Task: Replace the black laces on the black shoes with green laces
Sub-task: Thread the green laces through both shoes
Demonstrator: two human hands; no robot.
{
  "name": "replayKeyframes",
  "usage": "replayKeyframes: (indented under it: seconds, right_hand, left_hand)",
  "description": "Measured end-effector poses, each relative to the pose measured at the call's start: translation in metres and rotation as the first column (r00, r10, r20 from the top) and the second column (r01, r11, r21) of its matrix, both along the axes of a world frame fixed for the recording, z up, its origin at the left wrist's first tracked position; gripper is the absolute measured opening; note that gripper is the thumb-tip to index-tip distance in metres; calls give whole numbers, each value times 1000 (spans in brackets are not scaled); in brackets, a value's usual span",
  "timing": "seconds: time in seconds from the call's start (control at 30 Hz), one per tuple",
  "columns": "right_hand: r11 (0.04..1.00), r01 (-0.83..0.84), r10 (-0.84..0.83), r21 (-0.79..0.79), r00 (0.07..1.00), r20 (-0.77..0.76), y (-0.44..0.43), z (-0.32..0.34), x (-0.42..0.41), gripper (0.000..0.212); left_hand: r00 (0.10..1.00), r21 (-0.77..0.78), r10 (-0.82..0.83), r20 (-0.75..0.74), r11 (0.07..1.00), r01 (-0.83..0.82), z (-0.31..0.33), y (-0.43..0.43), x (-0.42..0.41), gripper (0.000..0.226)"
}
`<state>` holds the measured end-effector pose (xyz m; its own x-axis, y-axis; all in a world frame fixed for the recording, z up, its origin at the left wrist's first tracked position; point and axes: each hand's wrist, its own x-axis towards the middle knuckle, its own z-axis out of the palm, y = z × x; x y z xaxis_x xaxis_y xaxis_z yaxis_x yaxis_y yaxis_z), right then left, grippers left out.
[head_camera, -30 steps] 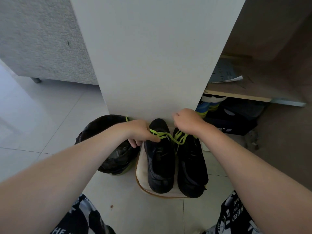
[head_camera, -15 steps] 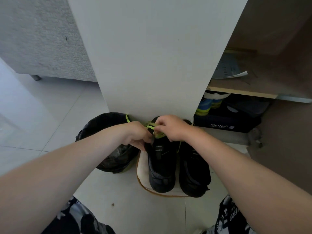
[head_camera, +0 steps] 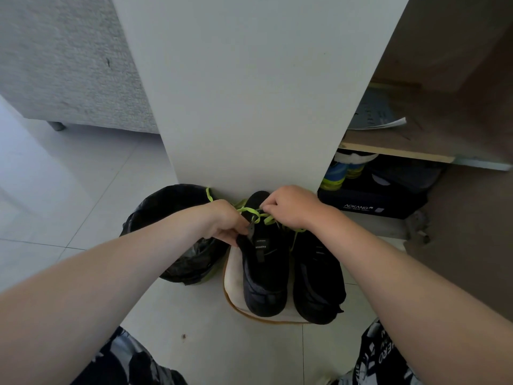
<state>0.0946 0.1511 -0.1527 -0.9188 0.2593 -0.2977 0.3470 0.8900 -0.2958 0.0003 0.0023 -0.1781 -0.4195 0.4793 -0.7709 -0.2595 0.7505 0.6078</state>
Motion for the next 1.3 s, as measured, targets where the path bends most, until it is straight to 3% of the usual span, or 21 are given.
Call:
replayKeyframes:
  seconds: [0.23,0.57,0.73,1.3]
  right_hand:
    - [996,-33,35,80,999,-32,-17,-11,5,15]
    - [992,-70,69,110,998,9,-21,-17,7,19]
    - [985,-58,69,165,996,-58,-25,-18,6,20]
    - [997,23,-17,77,998,-68,-28,-22,9,18]
  left_hand:
    - [1000,4,9,25,1000,-9,-1,-3,-4,20]
    - [1000,54,-23,11,998,22,0,-7,-2,22]
    - [999,62,-36,-6,997,36,3,-7,-2,21]
    - [999,88,-42,0,995,41,3,-9,-1,19]
